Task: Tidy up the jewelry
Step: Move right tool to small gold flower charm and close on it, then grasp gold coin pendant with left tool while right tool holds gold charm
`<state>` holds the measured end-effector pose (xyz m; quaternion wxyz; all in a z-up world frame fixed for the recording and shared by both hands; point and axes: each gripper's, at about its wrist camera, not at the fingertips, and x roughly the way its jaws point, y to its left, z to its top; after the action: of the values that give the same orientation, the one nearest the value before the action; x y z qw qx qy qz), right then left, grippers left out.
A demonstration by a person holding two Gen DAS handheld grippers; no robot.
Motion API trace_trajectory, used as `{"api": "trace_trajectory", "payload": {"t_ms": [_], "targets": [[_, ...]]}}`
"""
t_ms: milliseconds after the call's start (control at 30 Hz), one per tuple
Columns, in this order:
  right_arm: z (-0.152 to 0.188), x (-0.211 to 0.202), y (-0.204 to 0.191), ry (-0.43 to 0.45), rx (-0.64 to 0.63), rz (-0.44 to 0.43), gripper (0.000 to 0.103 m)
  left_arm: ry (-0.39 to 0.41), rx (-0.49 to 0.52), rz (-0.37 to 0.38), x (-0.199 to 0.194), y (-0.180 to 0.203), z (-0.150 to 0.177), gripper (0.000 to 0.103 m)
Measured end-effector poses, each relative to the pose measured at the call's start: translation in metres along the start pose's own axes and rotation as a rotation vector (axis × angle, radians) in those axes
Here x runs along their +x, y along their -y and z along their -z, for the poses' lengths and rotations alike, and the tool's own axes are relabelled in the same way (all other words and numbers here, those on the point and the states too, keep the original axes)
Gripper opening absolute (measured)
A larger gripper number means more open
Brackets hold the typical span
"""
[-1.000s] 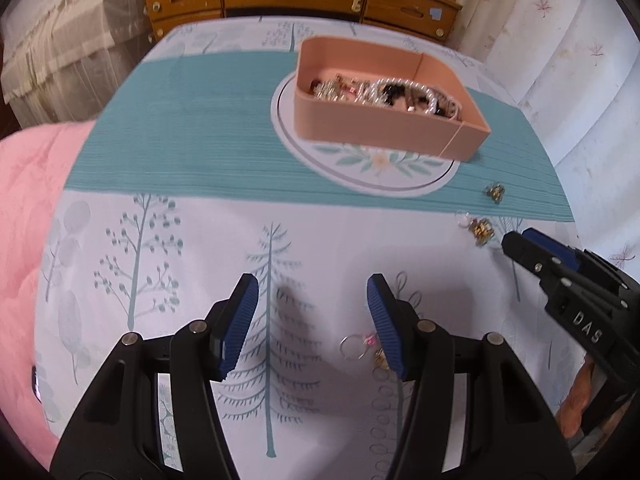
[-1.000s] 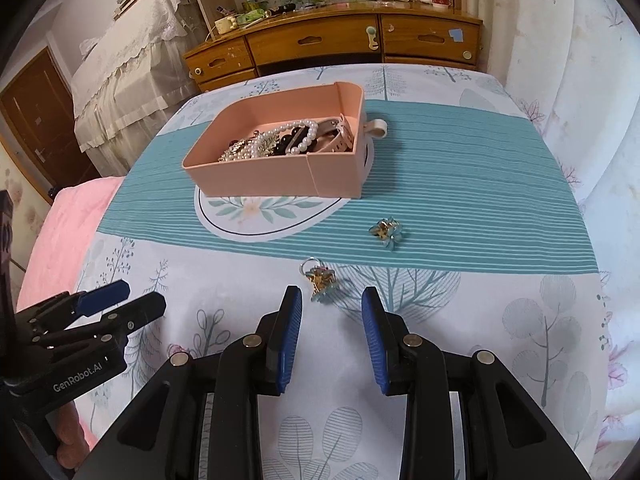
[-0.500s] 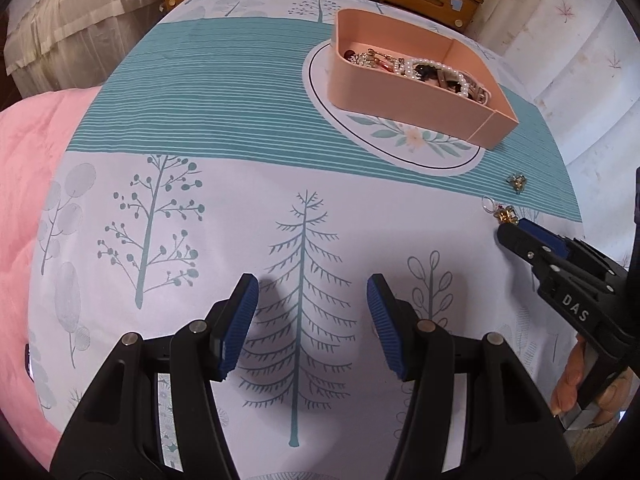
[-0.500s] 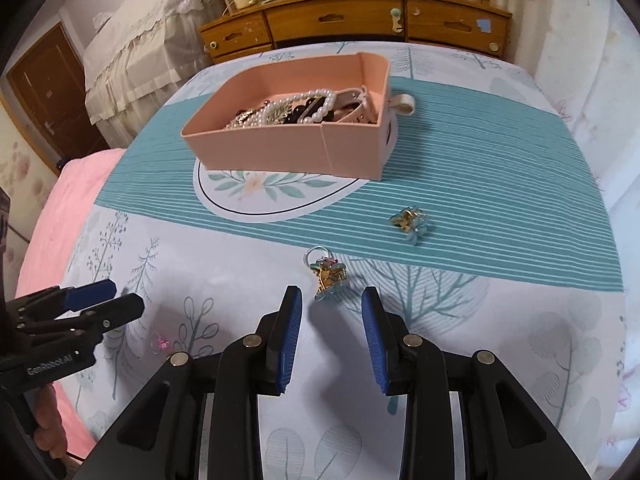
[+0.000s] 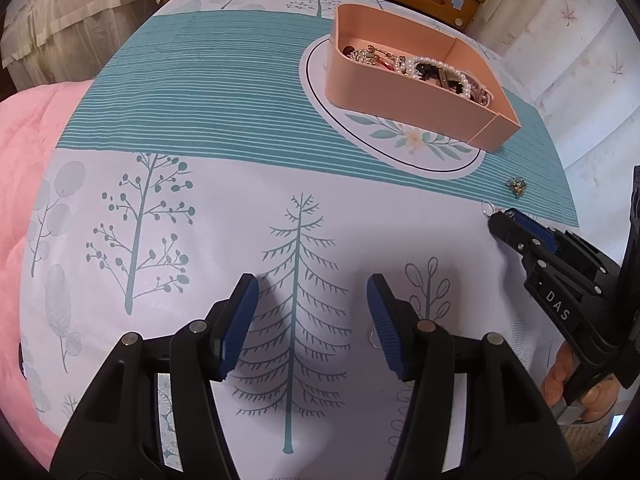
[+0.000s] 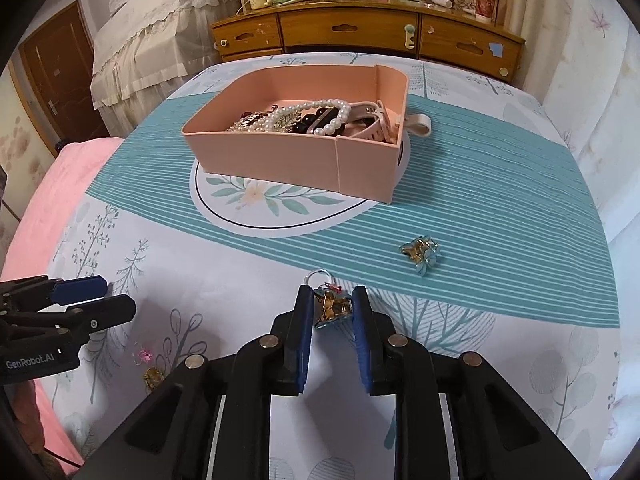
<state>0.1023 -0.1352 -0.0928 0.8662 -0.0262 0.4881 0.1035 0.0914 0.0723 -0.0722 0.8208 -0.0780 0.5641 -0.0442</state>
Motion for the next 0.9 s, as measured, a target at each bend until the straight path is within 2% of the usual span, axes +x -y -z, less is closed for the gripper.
{"api": "trace_trajectory", "payload": {"t_ms": [133, 267, 367, 467, 600, 733, 900], "targets": [[0.001, -0.001, 0.001, 0.000, 0.020, -0.023, 0.019, 0.006, 0.031, 0.018, -0.005, 0.003, 0.001, 0.054], [0.005, -0.010, 0.004, 0.013, 0.029, -0.034, 0.019, 0.020, 0.152, 0.040, -0.012, 0.019, 0.010, 0.054], [0.007, -0.018, 0.004, 0.024, 0.022, -0.040, 0.019, 0.030, 0.273, 0.021, -0.016, 0.038, 0.026, 0.054], [0.010, -0.024, 0.002, 0.032, 0.018, -0.044, 0.019, 0.025, 0.342, 0.002, -0.016, 0.052, 0.039, 0.054], [0.014, -0.029, 0.003, 0.036, 0.024, -0.053, 0.019, 0.004, 0.349, -0.002, -0.014, 0.057, 0.049, 0.054], [0.017, -0.033, 0.006, 0.047, 0.031, -0.062, 0.019, -0.057, 0.298, 0.032, -0.007, 0.055, 0.052, 0.054], [0.020, -0.035, 0.013, 0.052, 0.052, -0.073, 0.019, -0.065, 0.251, 0.064, -0.006, 0.052, 0.048, 0.054]]}}
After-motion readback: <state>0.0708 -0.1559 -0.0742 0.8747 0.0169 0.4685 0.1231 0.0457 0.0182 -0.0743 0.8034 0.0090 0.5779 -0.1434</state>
